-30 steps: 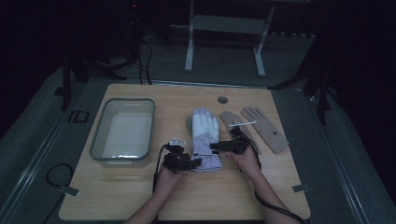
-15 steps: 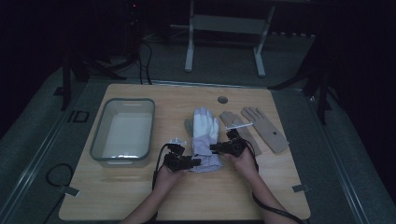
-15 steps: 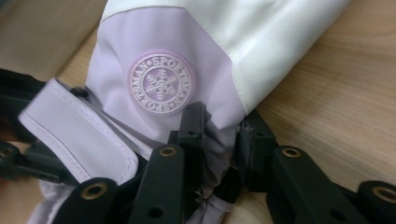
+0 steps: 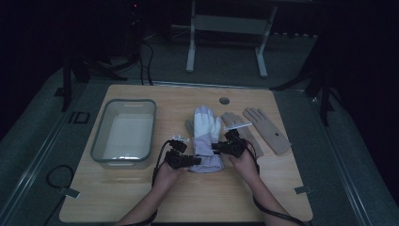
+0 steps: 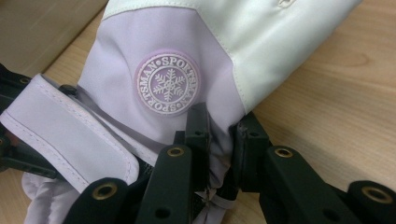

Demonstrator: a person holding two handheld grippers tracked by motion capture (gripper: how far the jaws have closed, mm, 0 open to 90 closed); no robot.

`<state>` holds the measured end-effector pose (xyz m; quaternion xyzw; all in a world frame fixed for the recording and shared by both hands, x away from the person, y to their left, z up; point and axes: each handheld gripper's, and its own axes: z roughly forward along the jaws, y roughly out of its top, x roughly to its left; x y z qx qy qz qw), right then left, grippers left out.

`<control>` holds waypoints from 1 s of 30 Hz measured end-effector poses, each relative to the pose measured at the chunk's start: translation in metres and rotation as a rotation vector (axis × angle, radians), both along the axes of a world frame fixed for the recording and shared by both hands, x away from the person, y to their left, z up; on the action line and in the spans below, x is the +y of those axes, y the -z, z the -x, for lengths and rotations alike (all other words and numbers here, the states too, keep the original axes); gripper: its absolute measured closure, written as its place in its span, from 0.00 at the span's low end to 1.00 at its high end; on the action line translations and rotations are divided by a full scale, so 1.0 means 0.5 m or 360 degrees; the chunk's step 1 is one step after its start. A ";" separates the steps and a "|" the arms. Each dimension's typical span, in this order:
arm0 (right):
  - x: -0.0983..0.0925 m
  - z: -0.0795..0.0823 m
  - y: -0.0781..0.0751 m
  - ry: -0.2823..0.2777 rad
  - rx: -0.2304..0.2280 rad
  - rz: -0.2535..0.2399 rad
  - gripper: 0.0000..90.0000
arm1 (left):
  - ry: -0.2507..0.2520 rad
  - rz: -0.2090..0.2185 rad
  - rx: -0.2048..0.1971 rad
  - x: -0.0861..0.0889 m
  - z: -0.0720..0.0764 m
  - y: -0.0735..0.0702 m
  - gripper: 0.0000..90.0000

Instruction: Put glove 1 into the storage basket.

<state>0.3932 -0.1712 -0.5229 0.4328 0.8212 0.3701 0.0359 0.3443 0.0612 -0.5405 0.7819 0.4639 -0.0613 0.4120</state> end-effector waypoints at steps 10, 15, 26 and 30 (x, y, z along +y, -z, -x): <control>0.016 0.004 -0.071 -0.0004 -0.0081 -0.0042 0.87 | 0.0068 -0.0035 -0.0060 0.026 -0.008 -0.080 0.84; 0.032 0.005 -0.109 -0.0009 -0.0116 -0.0068 0.87 | 0.0100 -0.0045 -0.0085 0.046 -0.011 -0.122 0.84; 0.084 0.002 -0.164 -0.0024 -0.0158 -0.0123 0.87 | 0.0154 -0.0122 -0.0128 0.106 -0.023 -0.191 0.84; 0.109 -0.002 -0.179 -0.0037 -0.0174 -0.0142 0.87 | 0.0164 -0.0163 -0.0141 0.131 -0.026 -0.212 0.84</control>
